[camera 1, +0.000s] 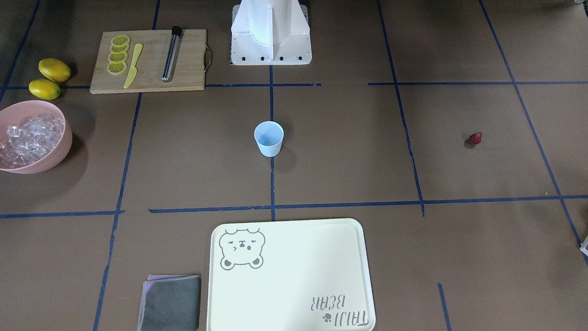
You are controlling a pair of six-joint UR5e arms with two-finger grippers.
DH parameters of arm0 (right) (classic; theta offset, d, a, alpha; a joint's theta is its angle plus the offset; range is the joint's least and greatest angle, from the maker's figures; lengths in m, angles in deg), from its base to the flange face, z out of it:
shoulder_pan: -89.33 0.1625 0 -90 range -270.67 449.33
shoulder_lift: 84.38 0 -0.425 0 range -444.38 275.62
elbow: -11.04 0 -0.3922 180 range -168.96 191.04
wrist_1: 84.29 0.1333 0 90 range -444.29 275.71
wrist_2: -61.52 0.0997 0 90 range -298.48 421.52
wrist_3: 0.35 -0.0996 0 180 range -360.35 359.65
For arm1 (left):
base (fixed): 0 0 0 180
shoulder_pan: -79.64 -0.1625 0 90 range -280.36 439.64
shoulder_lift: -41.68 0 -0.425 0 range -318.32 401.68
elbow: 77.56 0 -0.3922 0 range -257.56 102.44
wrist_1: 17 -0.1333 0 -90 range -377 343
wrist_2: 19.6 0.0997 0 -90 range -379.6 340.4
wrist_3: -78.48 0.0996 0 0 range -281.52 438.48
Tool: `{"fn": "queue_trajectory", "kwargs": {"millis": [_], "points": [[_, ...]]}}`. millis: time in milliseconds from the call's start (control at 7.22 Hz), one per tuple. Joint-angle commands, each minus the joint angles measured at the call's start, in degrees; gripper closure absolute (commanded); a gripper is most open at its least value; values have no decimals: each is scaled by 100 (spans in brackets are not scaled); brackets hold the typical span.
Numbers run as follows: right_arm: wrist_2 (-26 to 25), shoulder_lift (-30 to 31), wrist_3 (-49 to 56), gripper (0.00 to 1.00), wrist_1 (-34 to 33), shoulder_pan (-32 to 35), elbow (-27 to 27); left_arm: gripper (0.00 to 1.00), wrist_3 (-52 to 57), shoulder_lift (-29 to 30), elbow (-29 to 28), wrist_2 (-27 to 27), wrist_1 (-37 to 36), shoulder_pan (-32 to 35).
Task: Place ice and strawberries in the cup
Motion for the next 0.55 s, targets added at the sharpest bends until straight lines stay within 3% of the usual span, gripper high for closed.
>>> {"fn": "queue_trajectory", "kwargs": {"millis": [0,277,415], "points": [[92,14,-240,0,5,-308,-332,0,-15,-14,55,-7,7,-15],[-12,722,-1075,2,188,-834,-1427,0,-24,-6,55,-16,15,-42],[-57,935,-1173,3,563,-942,-1442,0,-24,-6,47,-7,15,-68]]}}
